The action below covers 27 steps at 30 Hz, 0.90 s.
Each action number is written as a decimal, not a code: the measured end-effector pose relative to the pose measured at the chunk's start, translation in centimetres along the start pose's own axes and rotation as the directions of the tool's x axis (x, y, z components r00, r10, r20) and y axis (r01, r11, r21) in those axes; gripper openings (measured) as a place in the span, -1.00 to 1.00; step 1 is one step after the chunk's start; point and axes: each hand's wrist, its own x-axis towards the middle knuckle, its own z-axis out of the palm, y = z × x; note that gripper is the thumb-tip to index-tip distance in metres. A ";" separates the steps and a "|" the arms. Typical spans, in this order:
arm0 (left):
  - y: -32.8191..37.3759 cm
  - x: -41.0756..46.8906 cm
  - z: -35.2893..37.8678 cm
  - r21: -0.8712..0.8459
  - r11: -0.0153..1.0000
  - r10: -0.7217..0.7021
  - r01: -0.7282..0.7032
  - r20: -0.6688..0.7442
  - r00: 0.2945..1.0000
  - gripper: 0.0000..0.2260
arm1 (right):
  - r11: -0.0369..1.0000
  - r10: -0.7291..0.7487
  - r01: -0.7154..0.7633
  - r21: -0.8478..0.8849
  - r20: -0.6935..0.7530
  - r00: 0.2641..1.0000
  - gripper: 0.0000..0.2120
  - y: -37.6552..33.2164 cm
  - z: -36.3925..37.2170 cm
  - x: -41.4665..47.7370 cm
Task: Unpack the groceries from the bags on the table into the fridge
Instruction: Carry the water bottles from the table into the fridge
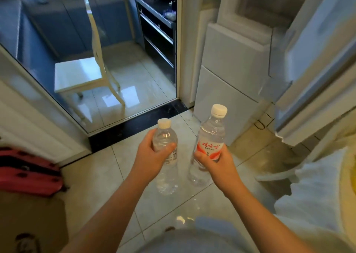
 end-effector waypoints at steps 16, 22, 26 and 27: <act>3.4 24.7 -5.6 -0.049 0.992 0.110 -0.116 -0.106 0.988 -0.75 | 0.997 -0.072 0.071 0.023 0.029 0.997 -0.55 -5.7 9.9 26.8; 6.9 36.8 -3.7 -0.008 0.983 0.179 -0.181 -0.097 0.979 -0.69 | 0.996 -0.091 0.091 0.024 -0.028 0.995 -0.51 -8.9 9.0 38.3; 8.8 43.0 -1.3 -0.008 0.976 0.217 -0.218 -0.028 0.976 -0.65 | 0.993 -0.088 0.096 0.063 -0.117 0.989 -0.51 -10.4 6.8 43.8; 9.1 44.5 -0.5 -0.014 0.975 0.223 -0.223 -0.002 0.975 -0.65 | 0.993 -0.090 0.100 0.068 -0.139 0.986 -0.52 -10.7 6.1 44.9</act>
